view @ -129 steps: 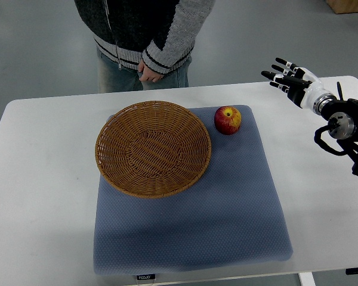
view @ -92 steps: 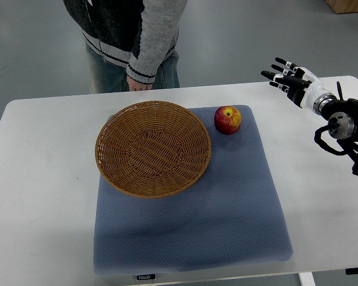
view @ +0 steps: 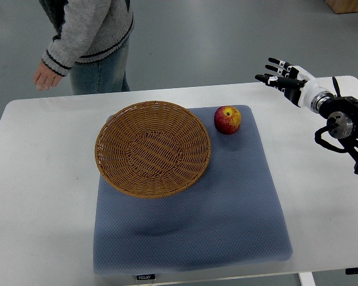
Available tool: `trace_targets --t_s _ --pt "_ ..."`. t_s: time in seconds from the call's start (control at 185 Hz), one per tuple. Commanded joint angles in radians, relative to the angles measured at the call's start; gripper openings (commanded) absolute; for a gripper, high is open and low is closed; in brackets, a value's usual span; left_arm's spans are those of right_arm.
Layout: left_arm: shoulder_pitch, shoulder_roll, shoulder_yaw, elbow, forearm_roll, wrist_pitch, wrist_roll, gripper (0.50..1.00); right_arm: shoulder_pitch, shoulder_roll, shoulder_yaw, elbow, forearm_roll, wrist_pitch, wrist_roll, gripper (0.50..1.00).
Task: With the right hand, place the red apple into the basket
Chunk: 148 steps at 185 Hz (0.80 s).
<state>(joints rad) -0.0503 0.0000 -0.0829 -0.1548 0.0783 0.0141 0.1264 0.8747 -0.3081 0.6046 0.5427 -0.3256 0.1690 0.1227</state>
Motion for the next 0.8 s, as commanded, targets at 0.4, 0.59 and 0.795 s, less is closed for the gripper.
trace_targets --t_s 0.4,0.59,0.795 --pt "0.0 0.0 -0.002 0.0 0.0 0.0 -0.001 1.0 0.072 0.018 -0.068 0.006 -0.549 0.08 0.002 0.915" --pt "0.0 0.0 -0.002 0.0 0.0 0.0 0.001 1.0 0.135 0.029 -0.221 0.011 -0.627 0.08 0.031 0.915" --pt "0.0 0.0 -0.002 0.001 -0.002 0.0 0.001 1.0 0.201 0.043 -0.364 0.013 -0.636 0.083 0.063 0.915"
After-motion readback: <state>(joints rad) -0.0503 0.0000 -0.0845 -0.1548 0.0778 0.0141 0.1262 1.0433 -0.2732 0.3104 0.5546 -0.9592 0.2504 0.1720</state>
